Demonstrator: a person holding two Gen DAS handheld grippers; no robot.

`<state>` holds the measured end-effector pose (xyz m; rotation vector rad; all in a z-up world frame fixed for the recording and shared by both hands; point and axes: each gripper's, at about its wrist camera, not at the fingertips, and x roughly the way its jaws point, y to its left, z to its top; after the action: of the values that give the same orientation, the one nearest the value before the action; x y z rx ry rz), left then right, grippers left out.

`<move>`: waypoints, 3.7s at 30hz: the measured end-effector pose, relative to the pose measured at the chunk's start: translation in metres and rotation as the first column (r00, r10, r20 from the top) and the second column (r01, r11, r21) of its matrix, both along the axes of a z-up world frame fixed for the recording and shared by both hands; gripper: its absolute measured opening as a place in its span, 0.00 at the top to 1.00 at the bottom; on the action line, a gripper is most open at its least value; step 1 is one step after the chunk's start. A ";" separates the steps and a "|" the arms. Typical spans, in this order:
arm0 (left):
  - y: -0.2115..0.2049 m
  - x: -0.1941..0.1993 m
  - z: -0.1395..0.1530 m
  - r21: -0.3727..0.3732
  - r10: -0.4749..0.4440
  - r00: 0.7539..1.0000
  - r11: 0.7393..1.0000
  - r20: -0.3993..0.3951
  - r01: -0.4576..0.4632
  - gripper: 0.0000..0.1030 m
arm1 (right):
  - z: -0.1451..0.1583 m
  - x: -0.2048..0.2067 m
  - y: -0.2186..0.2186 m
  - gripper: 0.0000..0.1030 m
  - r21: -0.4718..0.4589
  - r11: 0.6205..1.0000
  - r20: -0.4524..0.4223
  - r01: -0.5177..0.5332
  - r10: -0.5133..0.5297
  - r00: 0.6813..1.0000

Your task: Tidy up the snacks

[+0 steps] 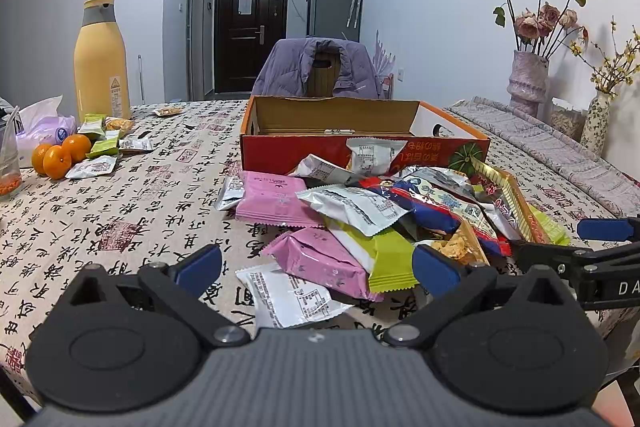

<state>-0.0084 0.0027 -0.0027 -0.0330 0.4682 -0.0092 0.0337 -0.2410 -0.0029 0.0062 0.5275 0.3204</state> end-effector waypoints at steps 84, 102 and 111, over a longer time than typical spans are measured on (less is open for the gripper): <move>-0.042 0.130 0.007 0.078 0.186 0.963 0.982 -0.194 -0.174 0.12 | -0.008 0.076 -0.062 0.57 0.147 0.986 -0.004 0.082 -0.082 0.997; -0.029 0.111 0.003 -0.007 0.125 0.970 0.992 -0.206 -0.129 0.48 | -0.010 0.070 -0.060 0.57 0.163 0.984 -0.011 0.068 -0.067 0.998; -0.026 0.097 0.027 -0.014 0.079 0.990 0.997 -0.113 -0.081 0.78 | 0.003 0.072 -0.052 0.57 0.161 0.986 0.025 0.047 -0.051 0.998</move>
<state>0.0888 -0.0232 0.0238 -0.0705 0.5791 0.0672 0.1054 -0.2933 0.0001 0.1699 0.4714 0.3138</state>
